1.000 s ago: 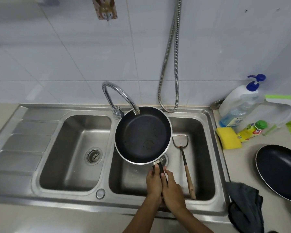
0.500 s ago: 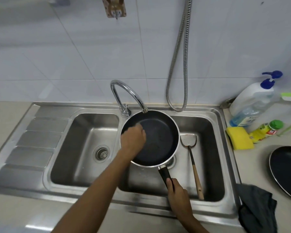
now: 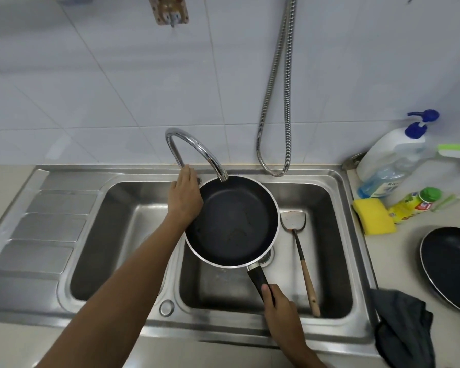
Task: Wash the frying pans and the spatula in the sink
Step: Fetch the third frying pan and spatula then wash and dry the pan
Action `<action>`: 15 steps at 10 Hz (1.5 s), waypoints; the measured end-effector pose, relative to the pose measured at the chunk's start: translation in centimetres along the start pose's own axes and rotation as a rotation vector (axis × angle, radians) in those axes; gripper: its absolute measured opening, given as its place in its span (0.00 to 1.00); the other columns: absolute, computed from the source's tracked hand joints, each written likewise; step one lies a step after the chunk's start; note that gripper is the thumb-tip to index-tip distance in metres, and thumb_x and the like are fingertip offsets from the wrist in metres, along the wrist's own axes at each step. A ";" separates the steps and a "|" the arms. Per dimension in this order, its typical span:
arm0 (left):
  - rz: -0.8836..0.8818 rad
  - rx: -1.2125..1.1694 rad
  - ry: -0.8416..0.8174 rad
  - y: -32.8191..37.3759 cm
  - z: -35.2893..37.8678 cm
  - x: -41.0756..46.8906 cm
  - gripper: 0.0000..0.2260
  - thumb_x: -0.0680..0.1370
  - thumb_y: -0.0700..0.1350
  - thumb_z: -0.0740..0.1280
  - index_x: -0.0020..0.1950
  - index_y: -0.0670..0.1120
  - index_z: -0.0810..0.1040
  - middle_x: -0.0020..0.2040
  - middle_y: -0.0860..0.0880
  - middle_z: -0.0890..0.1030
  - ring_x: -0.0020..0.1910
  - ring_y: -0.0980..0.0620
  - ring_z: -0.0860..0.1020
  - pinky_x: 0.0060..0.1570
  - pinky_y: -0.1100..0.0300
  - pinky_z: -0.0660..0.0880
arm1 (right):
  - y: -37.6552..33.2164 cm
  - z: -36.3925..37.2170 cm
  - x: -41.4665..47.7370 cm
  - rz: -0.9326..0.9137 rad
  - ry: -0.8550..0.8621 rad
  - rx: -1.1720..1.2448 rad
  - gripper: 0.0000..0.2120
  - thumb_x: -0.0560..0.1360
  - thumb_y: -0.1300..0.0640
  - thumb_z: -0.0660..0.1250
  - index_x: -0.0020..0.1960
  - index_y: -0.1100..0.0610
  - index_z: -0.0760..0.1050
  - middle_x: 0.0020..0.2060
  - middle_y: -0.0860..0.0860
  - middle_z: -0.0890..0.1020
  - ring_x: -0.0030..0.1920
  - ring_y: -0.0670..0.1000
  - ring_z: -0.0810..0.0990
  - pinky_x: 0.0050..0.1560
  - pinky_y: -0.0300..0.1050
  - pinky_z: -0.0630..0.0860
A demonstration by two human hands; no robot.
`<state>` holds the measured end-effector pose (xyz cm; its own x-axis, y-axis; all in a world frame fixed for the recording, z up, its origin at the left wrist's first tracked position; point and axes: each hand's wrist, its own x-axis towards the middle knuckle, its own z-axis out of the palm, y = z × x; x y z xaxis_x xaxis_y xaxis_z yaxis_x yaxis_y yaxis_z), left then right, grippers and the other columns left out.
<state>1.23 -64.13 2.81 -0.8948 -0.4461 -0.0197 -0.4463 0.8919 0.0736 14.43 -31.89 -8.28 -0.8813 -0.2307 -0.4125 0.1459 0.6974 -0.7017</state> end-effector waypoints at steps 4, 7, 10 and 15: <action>-0.102 -0.037 -0.322 -2.1 6.1 -7.2 0.32 0.85 0.54 0.52 0.82 0.44 0.40 0.83 0.47 0.44 0.81 0.45 0.42 0.77 0.38 0.49 | -0.7 -0.5 -0.5 -0.057 0.031 -0.022 0.20 0.80 0.34 0.49 0.48 0.47 0.72 0.39 0.53 0.81 0.42 0.60 0.79 0.44 0.56 0.77; -0.131 -0.075 -0.353 -2.1 5.8 -6.9 0.31 0.85 0.54 0.51 0.82 0.45 0.40 0.83 0.47 0.44 0.81 0.45 0.43 0.76 0.37 0.49 | -0.2 -0.2 -0.2 -0.080 0.052 -0.018 0.31 0.76 0.24 0.41 0.48 0.46 0.71 0.36 0.52 0.81 0.39 0.58 0.80 0.41 0.57 0.78; -0.144 -0.095 -0.366 -1.9 5.4 -6.9 0.31 0.85 0.54 0.52 0.82 0.45 0.42 0.83 0.47 0.46 0.82 0.45 0.45 0.75 0.36 0.50 | -1.0 -0.7 -0.5 -0.058 0.033 -0.039 0.15 0.84 0.41 0.53 0.48 0.48 0.72 0.37 0.52 0.80 0.39 0.57 0.79 0.40 0.54 0.76; -0.147 -0.136 -0.289 -1.8 5.0 -6.8 0.29 0.85 0.53 0.55 0.82 0.44 0.50 0.82 0.45 0.56 0.80 0.45 0.55 0.74 0.37 0.53 | -0.7 -0.6 -0.5 -0.057 0.027 -0.032 0.17 0.83 0.39 0.52 0.49 0.48 0.73 0.35 0.49 0.80 0.35 0.53 0.79 0.37 0.50 0.74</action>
<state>8.00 -62.35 -2.21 -0.7973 -0.5118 -0.3199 -0.5816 0.7930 0.1810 14.49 -31.91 -7.22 -0.8994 -0.2524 -0.3567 0.0814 0.7052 -0.7043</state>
